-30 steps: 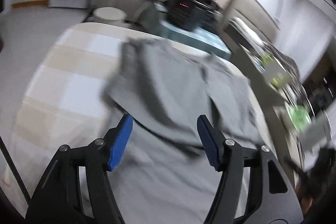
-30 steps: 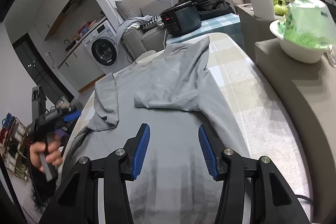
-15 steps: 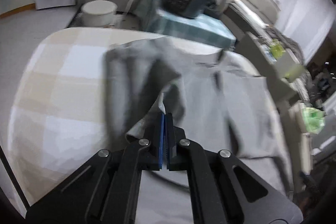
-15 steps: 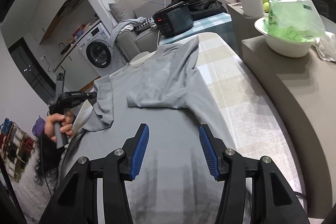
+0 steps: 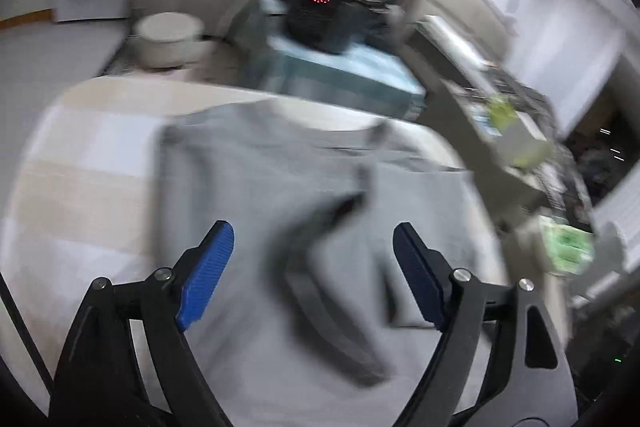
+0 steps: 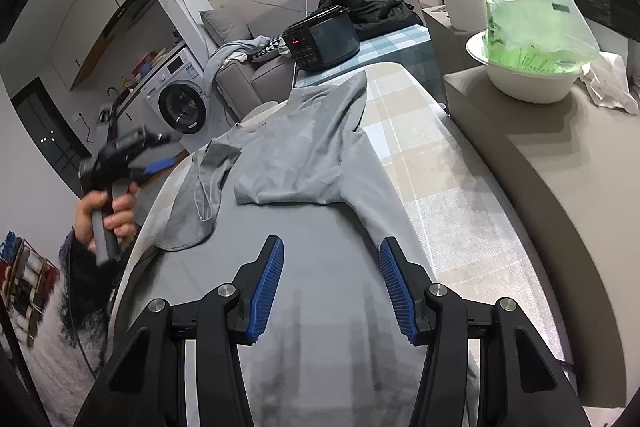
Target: Fold small clothes
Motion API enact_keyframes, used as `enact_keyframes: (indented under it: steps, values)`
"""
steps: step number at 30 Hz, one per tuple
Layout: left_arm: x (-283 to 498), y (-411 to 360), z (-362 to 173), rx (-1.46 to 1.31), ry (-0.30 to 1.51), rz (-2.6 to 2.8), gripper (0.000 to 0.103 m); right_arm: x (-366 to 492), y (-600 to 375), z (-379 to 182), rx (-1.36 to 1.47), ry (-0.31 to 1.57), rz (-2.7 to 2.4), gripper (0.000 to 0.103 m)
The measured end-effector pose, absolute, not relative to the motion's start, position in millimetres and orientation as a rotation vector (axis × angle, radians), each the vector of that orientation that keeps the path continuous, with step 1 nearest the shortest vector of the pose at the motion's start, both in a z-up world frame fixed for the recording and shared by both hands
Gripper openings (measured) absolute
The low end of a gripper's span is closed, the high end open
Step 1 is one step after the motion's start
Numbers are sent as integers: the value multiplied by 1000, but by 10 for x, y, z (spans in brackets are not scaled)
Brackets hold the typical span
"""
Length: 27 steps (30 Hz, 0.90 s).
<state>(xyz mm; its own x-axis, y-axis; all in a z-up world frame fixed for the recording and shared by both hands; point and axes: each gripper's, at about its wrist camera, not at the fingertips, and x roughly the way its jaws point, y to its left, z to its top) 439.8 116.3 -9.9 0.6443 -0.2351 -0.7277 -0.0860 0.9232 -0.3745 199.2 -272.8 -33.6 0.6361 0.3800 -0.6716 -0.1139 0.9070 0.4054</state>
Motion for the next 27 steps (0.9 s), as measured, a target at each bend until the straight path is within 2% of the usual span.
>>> enact_keyframes:
  steps: [1, 2, 3, 5, 10, 13, 14, 17, 20, 24, 26, 27]
  values:
    - [4413, 1208, -171, -387, 898, -48, 72, 2002, -2720, -350, 345, 841, 289, 52]
    - [4428, 1227, -237, -386, 921, -36, 56, 2012, -2706, -361, 347, 845, 293, 52]
    - [4484, 1181, -336, -395, 979, -52, 47, 2017, -2688, -366, 347, 847, 296, 52]
    - [4568, 982, -464, -410, 1050, -131, 41, 2010, -2647, -359, 340, 850, 304, 52]
    - [4776, 146, -622, -340, 1110, -342, 41, 1999, -2610, -327, 325, 853, 301, 52]
    - [4717, 32, -454, -375, 1020, -436, 41, 1984, -2622, -316, 318, 852, 295, 52]
    - [4689, 76, -421, -370, 989, -436, 43, 1978, -2632, -320, 317, 851, 292, 52]
    - [4590, 413, -279, -372, 930, -315, 56, 1990, -2675, -362, 329, 854, 283, 53]
    - [4538, 873, -289, -364, 928, -73, 57, 2005, -2684, -405, 345, 860, 286, 53]
    - [4652, 1244, -576, -268, 1021, 188, 57, 2000, -2628, -436, 334, 871, 302, 53]
    - [4703, 1231, -639, -242, 1021, 192, 55, 1991, -2611, -431, 327, 874, 302, 53]
    - [4719, 1166, -650, -221, 1007, 178, 38, 1987, -2611, -424, 324, 873, 300, 53]
